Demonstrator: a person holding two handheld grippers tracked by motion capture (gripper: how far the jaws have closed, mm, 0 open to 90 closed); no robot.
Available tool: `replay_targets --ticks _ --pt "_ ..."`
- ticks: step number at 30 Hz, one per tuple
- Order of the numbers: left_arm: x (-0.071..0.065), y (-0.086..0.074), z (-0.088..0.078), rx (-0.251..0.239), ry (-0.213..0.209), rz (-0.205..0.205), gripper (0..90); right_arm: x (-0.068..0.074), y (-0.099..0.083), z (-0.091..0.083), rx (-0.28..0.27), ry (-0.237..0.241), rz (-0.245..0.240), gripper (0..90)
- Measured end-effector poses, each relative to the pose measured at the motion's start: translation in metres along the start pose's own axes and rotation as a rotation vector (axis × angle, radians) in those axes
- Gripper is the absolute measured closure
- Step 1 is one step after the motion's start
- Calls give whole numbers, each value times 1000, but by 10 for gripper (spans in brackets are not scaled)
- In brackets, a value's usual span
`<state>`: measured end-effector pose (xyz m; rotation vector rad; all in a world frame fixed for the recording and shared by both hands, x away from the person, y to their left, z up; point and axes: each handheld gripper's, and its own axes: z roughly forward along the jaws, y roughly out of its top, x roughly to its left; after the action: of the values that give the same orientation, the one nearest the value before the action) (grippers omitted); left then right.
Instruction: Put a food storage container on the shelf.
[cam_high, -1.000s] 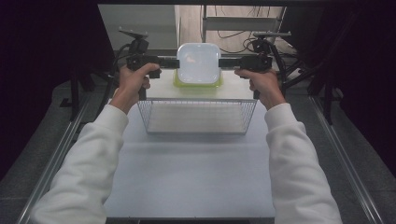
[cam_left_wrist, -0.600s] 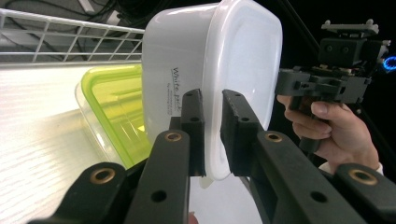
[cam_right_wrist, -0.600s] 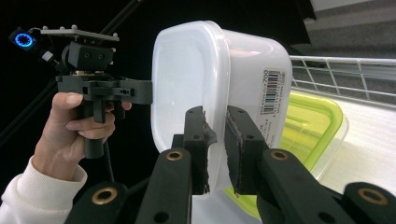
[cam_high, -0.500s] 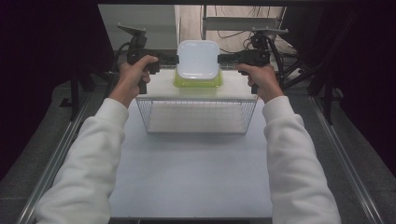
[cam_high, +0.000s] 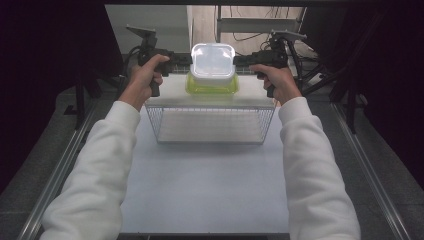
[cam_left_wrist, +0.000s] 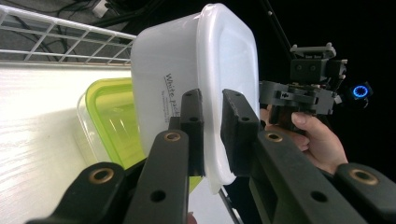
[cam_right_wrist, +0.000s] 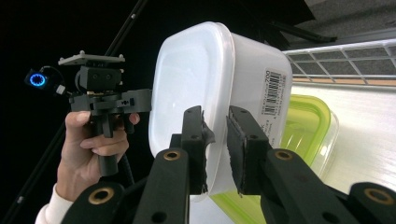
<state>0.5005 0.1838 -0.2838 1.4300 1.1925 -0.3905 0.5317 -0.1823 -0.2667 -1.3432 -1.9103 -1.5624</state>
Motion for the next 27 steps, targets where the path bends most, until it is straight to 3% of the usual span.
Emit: replay_targets --ticks 17,27 --pt "9 3 3 -13 -35 -57 783 -12 7 5 -1 22 89 755" --pt "6 -4 0 -15 -36 -69 794 -7 4 1 11 16 90 772"
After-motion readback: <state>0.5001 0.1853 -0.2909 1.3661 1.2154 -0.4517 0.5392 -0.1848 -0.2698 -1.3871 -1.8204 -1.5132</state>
